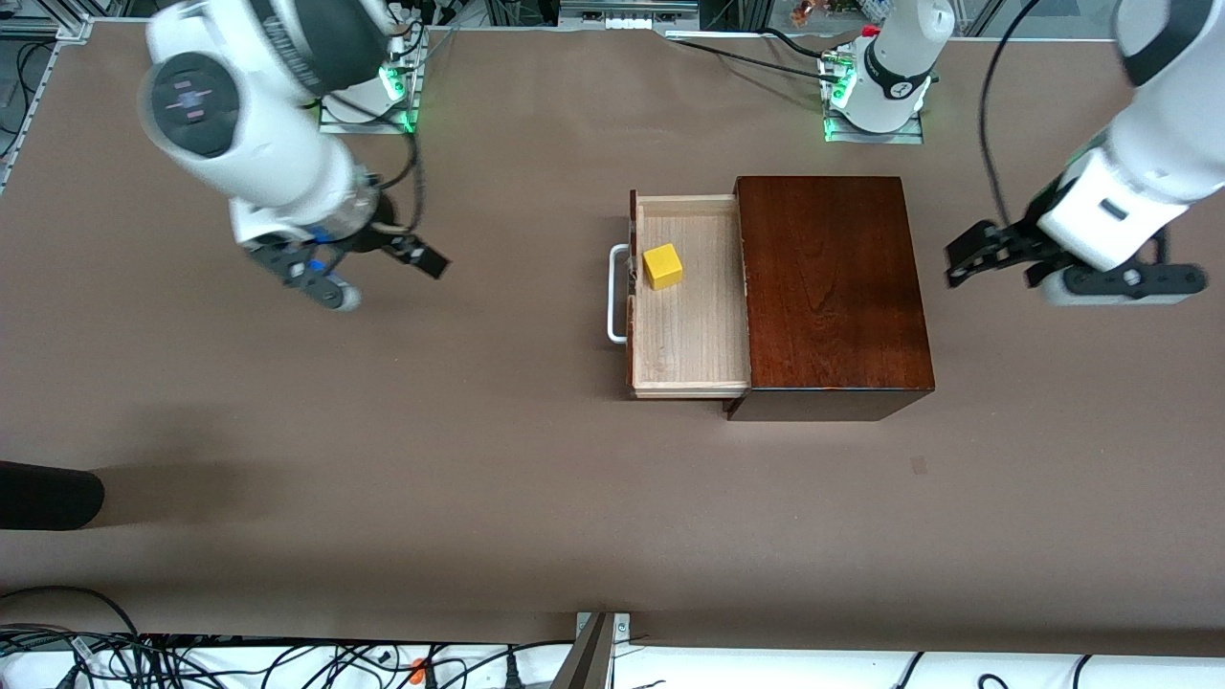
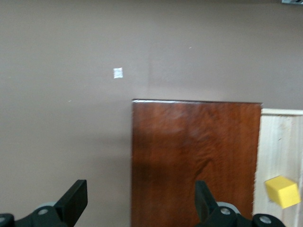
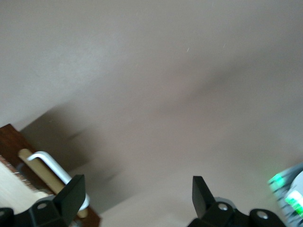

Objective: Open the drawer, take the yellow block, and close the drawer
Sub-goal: 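Lower the right gripper into the drawer and grasp the yellow cube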

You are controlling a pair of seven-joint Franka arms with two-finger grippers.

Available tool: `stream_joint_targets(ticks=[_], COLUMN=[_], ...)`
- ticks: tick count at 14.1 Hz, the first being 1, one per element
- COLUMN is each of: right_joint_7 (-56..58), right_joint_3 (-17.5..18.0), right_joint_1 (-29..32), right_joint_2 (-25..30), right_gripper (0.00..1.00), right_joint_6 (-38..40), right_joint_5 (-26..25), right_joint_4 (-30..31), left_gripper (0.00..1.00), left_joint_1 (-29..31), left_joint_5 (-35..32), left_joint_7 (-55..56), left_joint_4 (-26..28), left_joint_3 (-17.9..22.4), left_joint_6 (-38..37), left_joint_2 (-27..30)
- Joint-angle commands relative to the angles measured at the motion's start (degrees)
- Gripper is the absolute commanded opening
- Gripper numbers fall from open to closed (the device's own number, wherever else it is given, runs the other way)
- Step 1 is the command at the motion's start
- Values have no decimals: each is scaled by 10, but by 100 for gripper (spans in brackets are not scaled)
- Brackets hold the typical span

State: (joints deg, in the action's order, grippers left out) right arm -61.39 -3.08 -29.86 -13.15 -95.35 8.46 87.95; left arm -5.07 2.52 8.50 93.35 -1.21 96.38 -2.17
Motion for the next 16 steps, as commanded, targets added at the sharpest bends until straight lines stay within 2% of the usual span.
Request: stream_joint_targets(ticks=[1,4,8,12,16], right_joint_7=[-134,-291,-457,-558,-566], right_joint_3=[-8,-8,-8,-12,-12], right_joint_1=[-55,-113,-187,-242,-269], right_joint_2=[-48,-92,-164,-238,-272], right_gripper=[100,100,100,100,100], right_joint_6=[-14,-102,-205,-210,-208], right_joint_5=[15,44,44,32,-18], right_joint_4=[-57,-86,-113,-167,-168], left_gripper=[100,100,100,100,100], left_joint_1=[-16,-16,-14,-13,-17], left_joint_5=[13,6,4,-21,-33], left_joint_7=[-47,-54,-51,-52,-52], left_joint_4=[24,-12,-15,-16,-15], left_joint_3=[41,42,35,31,31], left_joint_6=[-24,-76,-94,-105,-105], left_joint_2=[30,26,25,24,24])
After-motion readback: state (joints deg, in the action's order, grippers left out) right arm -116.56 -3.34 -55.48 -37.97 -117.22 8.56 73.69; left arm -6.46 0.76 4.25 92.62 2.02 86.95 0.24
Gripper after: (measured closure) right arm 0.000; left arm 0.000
